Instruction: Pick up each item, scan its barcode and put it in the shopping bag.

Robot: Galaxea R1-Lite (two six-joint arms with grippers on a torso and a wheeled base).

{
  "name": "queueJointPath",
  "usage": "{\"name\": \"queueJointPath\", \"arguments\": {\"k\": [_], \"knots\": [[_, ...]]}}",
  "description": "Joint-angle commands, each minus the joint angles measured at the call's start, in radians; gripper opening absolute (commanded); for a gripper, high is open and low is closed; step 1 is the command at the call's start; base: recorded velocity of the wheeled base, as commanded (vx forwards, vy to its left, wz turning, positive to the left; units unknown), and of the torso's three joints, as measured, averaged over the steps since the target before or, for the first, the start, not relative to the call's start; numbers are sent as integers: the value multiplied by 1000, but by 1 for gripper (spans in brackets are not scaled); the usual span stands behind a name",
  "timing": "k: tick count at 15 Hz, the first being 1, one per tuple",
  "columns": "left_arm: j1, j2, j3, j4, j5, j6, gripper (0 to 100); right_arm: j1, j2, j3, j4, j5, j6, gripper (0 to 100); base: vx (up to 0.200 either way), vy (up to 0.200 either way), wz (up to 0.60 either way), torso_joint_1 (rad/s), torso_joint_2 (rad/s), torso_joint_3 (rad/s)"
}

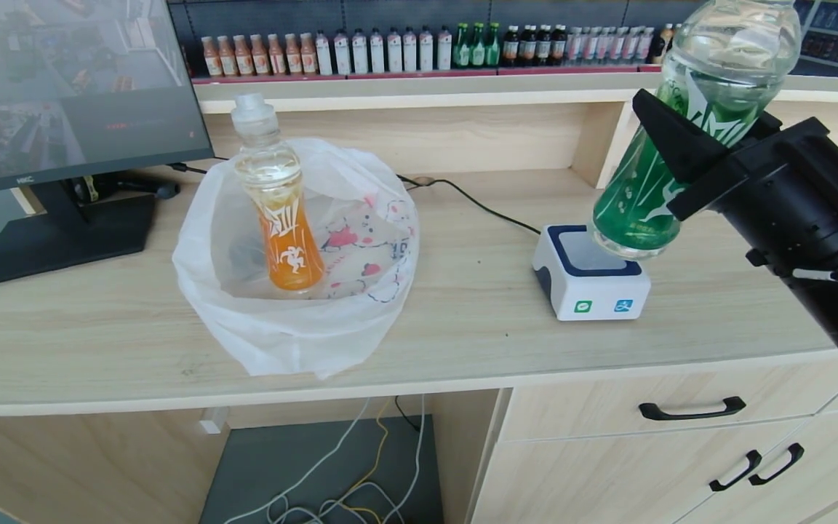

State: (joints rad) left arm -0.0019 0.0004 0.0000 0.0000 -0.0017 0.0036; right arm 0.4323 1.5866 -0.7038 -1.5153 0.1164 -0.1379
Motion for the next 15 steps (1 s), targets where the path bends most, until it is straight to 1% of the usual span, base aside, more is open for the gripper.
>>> {"name": "queueJointPath", "arguments": {"k": [1,4,15], "knots": [[0,0,0,0,0,-1,100,14,24,-14,-9,-17,7,0,0,200,0,2,2,2],[0,0,0,0,0,-1,100,14,49,-43,-9,-17,9,0,0,200,0,1,-1,2],[0,0,0,0,0,-1,100,0,39,-37,-9,-17,11,0,0,200,0,3,4,2]]}}
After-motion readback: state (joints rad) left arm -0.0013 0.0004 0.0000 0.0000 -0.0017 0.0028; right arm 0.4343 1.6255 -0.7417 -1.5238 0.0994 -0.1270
